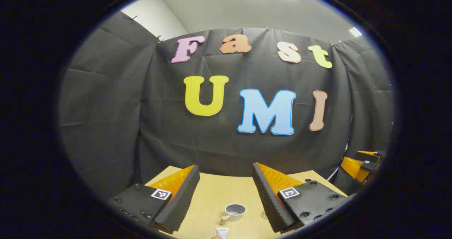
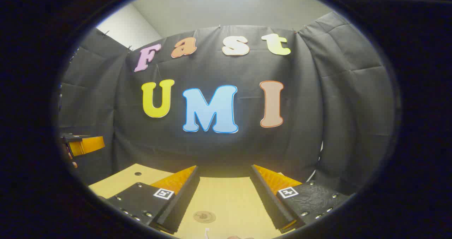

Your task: Put the toothbrush and toothpaste on the desktop into the cup, then pick up the cup and place it on the coaster on the desktop.

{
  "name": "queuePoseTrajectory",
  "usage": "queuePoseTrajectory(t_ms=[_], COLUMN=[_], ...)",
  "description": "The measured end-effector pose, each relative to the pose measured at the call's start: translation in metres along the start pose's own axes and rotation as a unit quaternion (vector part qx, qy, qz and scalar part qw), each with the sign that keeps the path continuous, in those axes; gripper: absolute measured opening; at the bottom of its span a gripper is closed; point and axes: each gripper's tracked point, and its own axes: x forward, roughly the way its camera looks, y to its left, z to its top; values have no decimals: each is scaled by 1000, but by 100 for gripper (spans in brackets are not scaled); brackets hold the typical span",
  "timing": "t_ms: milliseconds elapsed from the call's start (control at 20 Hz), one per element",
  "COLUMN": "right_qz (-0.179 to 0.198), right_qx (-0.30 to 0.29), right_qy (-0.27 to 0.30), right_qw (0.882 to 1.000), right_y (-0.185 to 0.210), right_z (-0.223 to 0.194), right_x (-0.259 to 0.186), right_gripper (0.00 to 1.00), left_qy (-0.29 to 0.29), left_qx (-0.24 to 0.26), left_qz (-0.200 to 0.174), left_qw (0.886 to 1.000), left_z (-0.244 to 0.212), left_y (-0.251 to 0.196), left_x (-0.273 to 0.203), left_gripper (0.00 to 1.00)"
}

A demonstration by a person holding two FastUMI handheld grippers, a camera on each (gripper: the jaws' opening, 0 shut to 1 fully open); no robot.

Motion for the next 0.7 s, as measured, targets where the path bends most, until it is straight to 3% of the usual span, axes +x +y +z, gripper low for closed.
queuePoseTrajectory(t_ms=[150, 300, 700], right_qz=[-1, 8, 29], right_qx=[-6, -7, -17], right_qy=[-2, 9, 26], right_qw=[1000, 1000, 999], right_y=[-4, -4, -1], right_z=[0, -6, -17], right_x=[4, 8, 12], right_gripper=[91, 91, 91], left_qy=[0, 13, 22], left_qx=[13, 4, -3], left_qz=[-3, -36, -26], left_qw=[1000, 999, 999], left_z=[0, -5, -10], left_y=[-10, -32, -44], left_x=[4, 7, 6], left_gripper=[93, 94, 93])
